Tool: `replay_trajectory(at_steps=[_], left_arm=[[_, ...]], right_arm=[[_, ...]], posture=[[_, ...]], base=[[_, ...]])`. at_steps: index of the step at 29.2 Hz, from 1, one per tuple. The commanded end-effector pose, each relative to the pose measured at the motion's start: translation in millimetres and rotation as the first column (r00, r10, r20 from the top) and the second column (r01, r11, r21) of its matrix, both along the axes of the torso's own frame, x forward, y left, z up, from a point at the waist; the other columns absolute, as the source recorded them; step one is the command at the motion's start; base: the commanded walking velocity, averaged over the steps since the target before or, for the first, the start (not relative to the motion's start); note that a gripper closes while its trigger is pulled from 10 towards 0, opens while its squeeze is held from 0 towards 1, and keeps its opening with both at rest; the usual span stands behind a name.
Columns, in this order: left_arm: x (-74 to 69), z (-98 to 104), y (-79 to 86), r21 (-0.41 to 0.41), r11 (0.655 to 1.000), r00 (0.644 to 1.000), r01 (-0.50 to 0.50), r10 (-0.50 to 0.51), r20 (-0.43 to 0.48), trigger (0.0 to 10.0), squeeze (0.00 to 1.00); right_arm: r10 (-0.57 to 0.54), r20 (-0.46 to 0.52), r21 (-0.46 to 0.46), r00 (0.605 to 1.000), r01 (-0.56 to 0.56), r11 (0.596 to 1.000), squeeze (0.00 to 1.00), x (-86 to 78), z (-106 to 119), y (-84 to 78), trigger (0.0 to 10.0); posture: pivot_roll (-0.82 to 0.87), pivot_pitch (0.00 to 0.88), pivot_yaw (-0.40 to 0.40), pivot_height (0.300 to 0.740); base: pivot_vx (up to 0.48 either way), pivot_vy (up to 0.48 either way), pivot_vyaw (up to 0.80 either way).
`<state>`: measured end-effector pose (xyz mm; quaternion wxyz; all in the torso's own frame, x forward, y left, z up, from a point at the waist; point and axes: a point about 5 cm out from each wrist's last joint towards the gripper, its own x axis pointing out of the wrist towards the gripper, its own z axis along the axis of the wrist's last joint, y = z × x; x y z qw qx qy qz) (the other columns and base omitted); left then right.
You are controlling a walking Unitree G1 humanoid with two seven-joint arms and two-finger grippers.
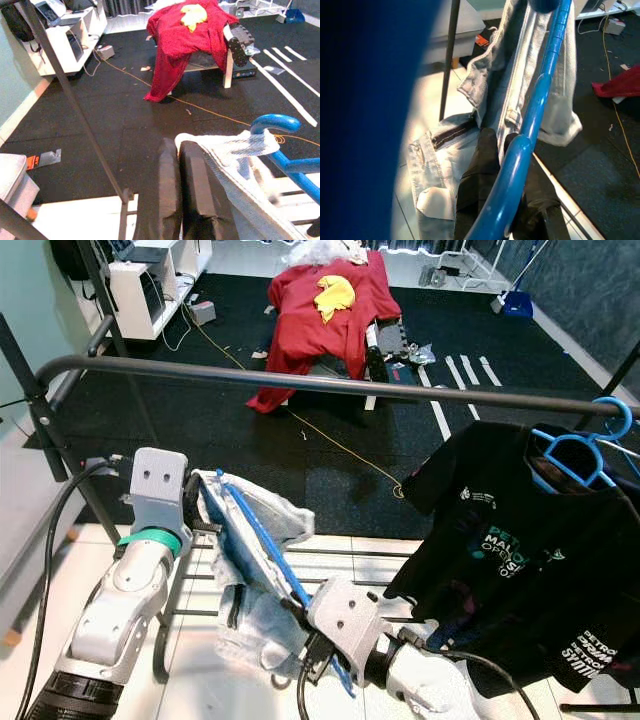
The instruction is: Hang hanger
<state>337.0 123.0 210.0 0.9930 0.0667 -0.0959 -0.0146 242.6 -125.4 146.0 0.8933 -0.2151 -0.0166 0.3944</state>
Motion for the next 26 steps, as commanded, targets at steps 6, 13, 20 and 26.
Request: replay_trajectory(at_steps=[6, 13, 20, 26], left_arm=[[-12.6, 28.2, 4.4, -0.069, 0.996, 0.987, 0.048, -0.037, 0.158, 0.0, 0.00], [-15.8, 34.6, 0.3, -0.074, 0.993, 0.980, 0.089, -0.075, 0.184, 0.0, 0.00], [-24.9, 41.8, -13.7, -0.034, 0.980, 0.958, 0.194, -0.182, 0.221, 0.0, 0.00], [-33.9, 38.9, -28.8, 0.012, 0.957, 0.932, 0.291, -0.286, 0.221, 0.0, 0.00]], right_arm=[[-0.151, -0.112, -0.129, 0.982, 0.137, 0.982, 0.00, 14.6, -26.0, -25.0, 0.0], [-0.128, -0.138, -0.151, 0.982, 0.107, 0.983, 0.00, 14.8, -31.9, -21.1, 0.0], [-0.101, -0.148, -0.160, 0.984, 0.077, 0.984, 0.00, 18.2, -34.3, -15.9, 0.0], [-0.121, -0.141, -0.111, 0.983, 0.106, 0.988, 0.00, 26.1, -28.0, -13.3, 0.0]], posture=[[-0.14, 0.172, 0.043, 0.740], [-0.13, 0.170, 0.040, 0.740], [-0.13, 0.164, 0.036, 0.740], [-0.13, 0.159, 0.033, 0.740]], base=[[0.000, 0.000, 0.00], [0.000, 0.000, 0.00], [0.000, 0.000, 0.00], [0.000, 0.000, 0.00]])
